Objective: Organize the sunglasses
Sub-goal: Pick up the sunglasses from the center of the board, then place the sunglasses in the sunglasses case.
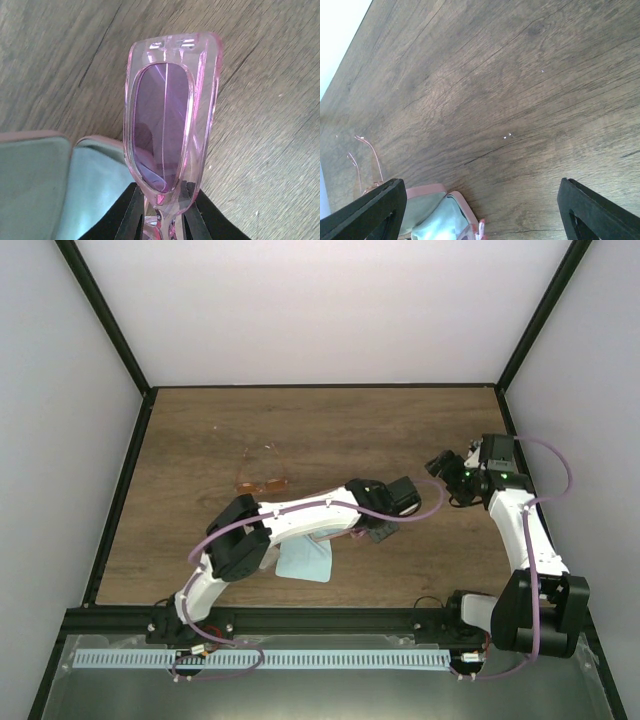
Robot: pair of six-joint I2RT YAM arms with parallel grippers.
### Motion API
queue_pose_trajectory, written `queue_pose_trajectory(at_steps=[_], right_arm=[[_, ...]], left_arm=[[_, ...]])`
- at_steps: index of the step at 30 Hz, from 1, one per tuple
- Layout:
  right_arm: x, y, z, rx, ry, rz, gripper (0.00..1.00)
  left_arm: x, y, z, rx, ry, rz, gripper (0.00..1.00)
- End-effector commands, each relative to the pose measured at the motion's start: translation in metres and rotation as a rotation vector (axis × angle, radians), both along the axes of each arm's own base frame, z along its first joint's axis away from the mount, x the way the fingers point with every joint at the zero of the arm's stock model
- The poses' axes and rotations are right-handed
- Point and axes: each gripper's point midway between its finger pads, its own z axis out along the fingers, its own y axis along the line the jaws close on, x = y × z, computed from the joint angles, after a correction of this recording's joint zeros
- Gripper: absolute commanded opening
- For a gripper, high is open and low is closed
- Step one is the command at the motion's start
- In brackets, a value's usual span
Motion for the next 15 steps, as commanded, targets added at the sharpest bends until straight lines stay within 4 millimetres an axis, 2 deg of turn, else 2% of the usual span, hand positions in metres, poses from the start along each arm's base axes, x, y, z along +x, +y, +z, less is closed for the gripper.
queue_pose_trajectory(at_steps=[1,7,15], right_arm=[[0.0,0.002,-0.004,0.011,-0.005,0.013,0.86],[-0.002,0.003,-0.013,0.015,0.012,0.016,0.85],[-0.003,0.004,-0.019,0.02,0.022,0.02,0.85]], left_arm=[[0.006,0.019,0.013,0.024,-0.067,0.025,0.21],[0.007,0.048,0.001,0.092,-0.121,0.025,0.21],[0.017,0.068,-0.01,0.136,-0.215,0.017,0.21]])
